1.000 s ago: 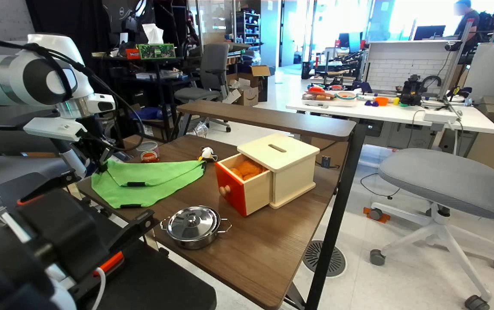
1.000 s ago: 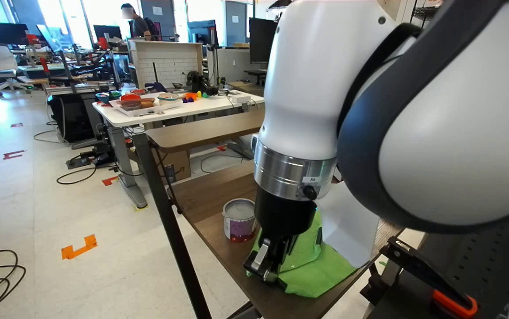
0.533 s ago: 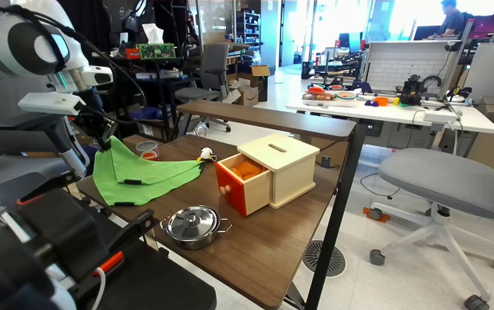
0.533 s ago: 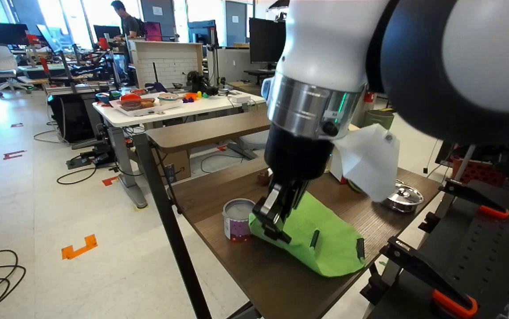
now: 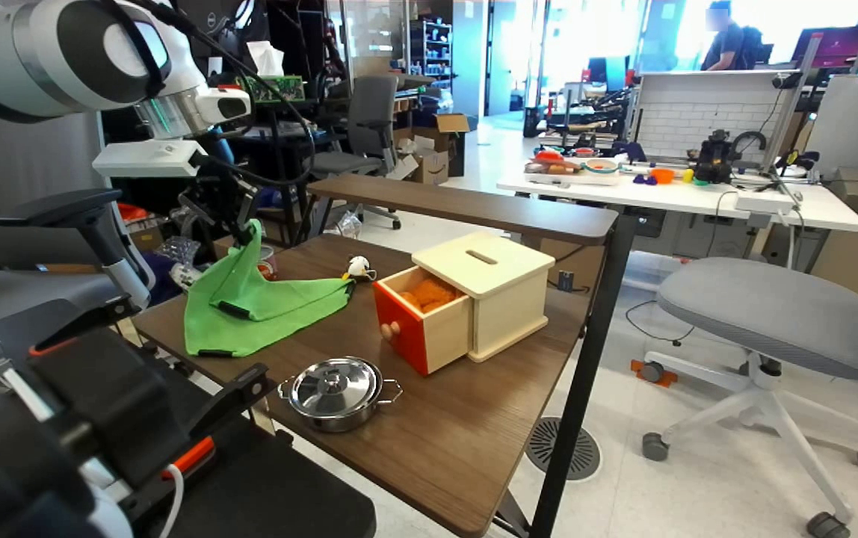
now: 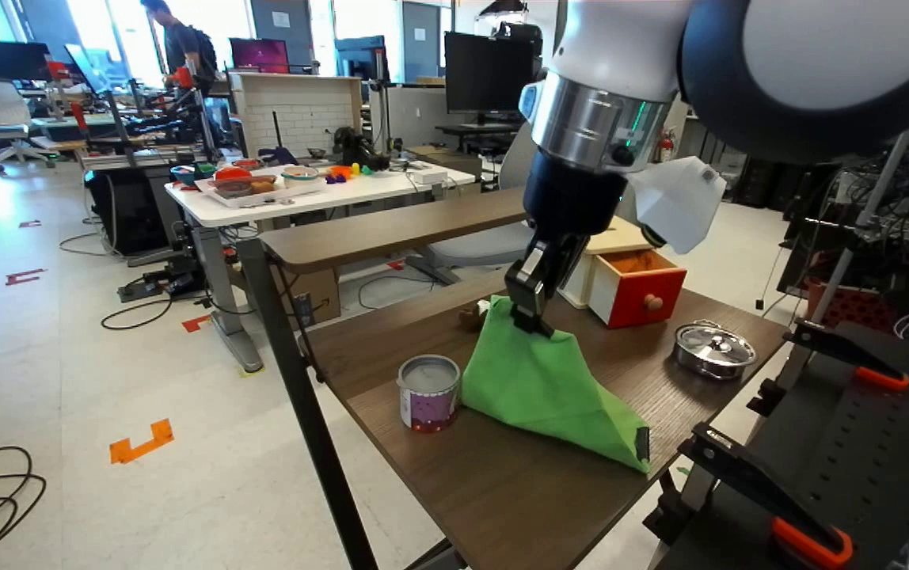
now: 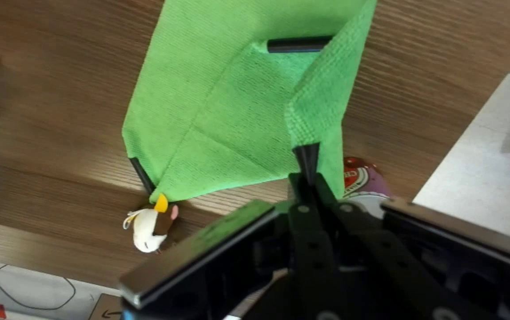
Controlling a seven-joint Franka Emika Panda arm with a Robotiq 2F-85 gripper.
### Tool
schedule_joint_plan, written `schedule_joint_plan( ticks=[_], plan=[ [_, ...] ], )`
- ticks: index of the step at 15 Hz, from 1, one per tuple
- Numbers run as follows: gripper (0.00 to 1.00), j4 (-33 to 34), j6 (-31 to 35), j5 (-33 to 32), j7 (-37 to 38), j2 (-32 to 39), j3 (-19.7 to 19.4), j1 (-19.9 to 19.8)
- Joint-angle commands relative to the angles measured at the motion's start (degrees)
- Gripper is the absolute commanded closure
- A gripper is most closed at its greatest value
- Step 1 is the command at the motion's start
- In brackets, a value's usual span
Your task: Fold the green towel
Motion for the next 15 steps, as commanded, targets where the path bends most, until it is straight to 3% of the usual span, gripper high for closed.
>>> schedule_joint_plan(
  ticks=[1, 7, 15],
  plan=[
    [0.99, 1.1, 1.3, 0.2, -3.0, 2.6, 1.9, -5.3],
    [0.99, 2.4, 1.2, 1.5, -4.6, 5.9, 1.4, -12.9],
    [0.99, 6.3, 1.4, 2.5, -3.7, 12.4, 0.3, -17.4]
  ],
)
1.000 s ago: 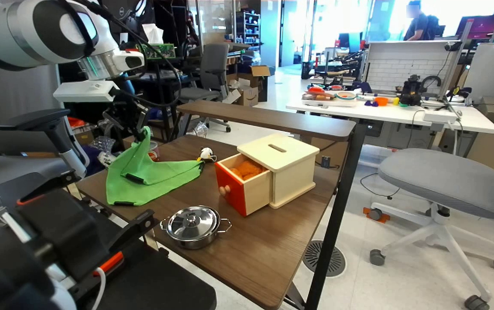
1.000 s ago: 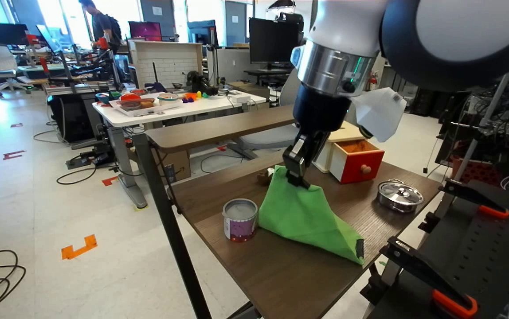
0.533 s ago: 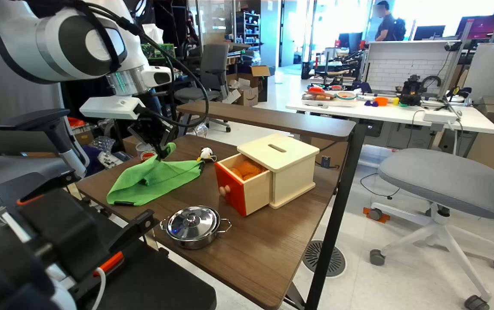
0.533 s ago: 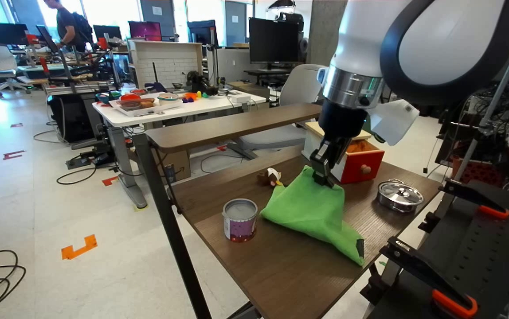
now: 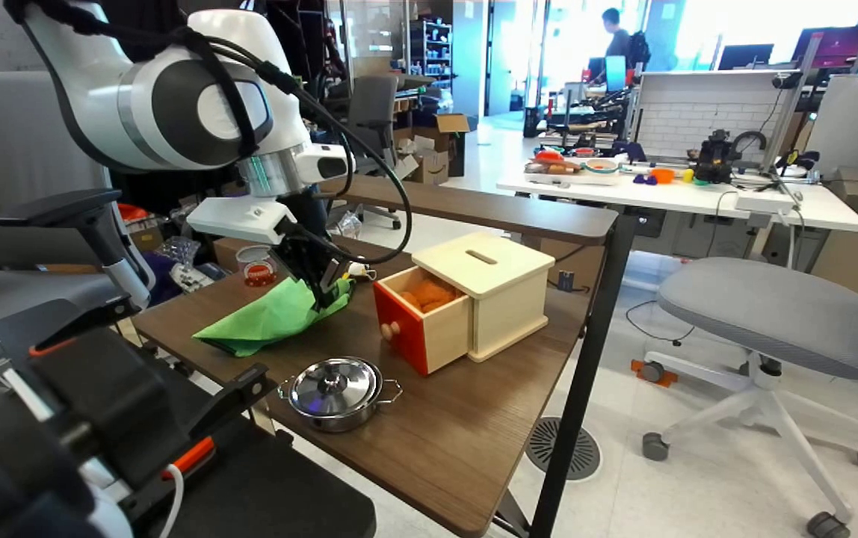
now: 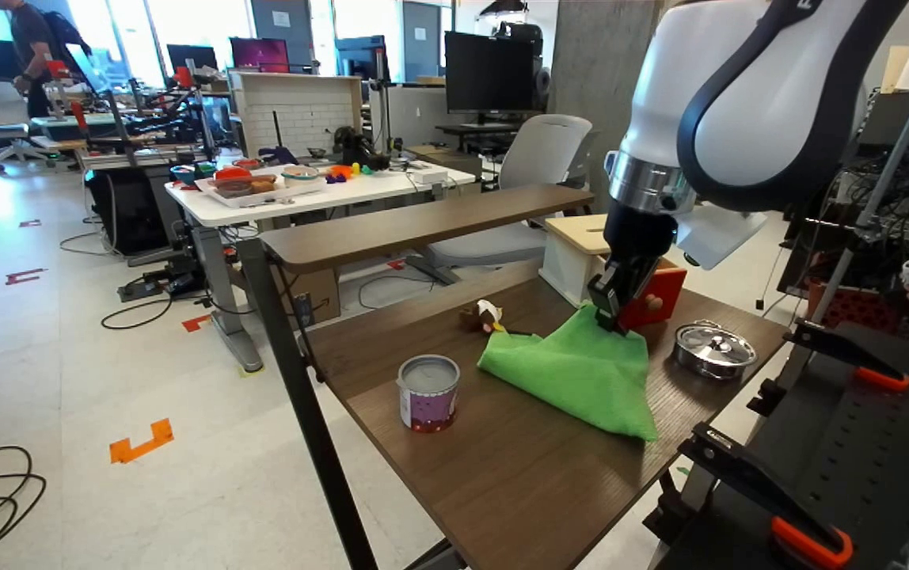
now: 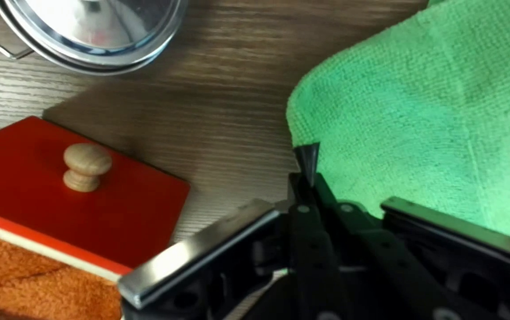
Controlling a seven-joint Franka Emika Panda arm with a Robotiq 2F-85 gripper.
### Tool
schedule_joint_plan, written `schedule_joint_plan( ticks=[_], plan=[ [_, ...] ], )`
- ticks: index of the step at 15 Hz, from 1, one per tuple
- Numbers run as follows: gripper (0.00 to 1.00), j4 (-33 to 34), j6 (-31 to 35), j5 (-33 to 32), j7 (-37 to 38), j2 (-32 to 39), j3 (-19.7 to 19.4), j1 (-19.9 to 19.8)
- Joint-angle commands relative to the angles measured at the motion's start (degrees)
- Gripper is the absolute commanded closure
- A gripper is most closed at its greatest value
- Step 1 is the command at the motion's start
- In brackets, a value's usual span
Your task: Fold the green towel
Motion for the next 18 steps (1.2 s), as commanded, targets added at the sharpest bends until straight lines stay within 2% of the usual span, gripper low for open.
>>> schedule_joint_plan(
  ticks=[1, 2, 3, 4, 5, 9, 10, 12, 13, 14, 16, 17, 18],
  plan=[
    [0.99, 2.3, 1.5, 1.9, -0.2, 3.9, 0.1, -0.5],
    [0.99, 2.8, 1.5, 2.2, -0.2, 4.7, 0.1, -0.5],
    [0.71, 3.3, 1.3, 2.4, -0.1, 5.5, 0.2, -0.6],
    [0.69, 3.7, 1.1, 2.7, -0.2, 6.0, 0.4, -0.8],
    [0.63, 3.6, 0.9, 3.1, -0.1, 6.1, 0.4, -0.8],
    [0.34, 3.4, 1.0, 4.3, 0.2, 5.1, 0.2, -0.5],
    [0.27, 2.7, 1.5, 4.4, 1.0, 4.1, -1.0, 0.7],
    [0.12, 0.7, 1.1, 5.6, 1.7, 0.8, -0.6, 0.4],
    [0.04, -1.1, 0.2, 6.5, 1.6, -2.1, 0.9, -1.0],
    [0.01, -2.7, 0.4, 7.2, 1.7, -4.5, 1.5, -1.4],
    [0.0, -7.0, 0.6, 8.1, 0.0, -10.4, 4.2, -3.1],
    [0.0, -0.8, -0.1, 7.1, 1.0, -3.1, 1.5, -0.9],
    [0.0, -2.6, -0.1, 7.3, 1.0, -5.7, 2.3, -1.3]
  ],
)
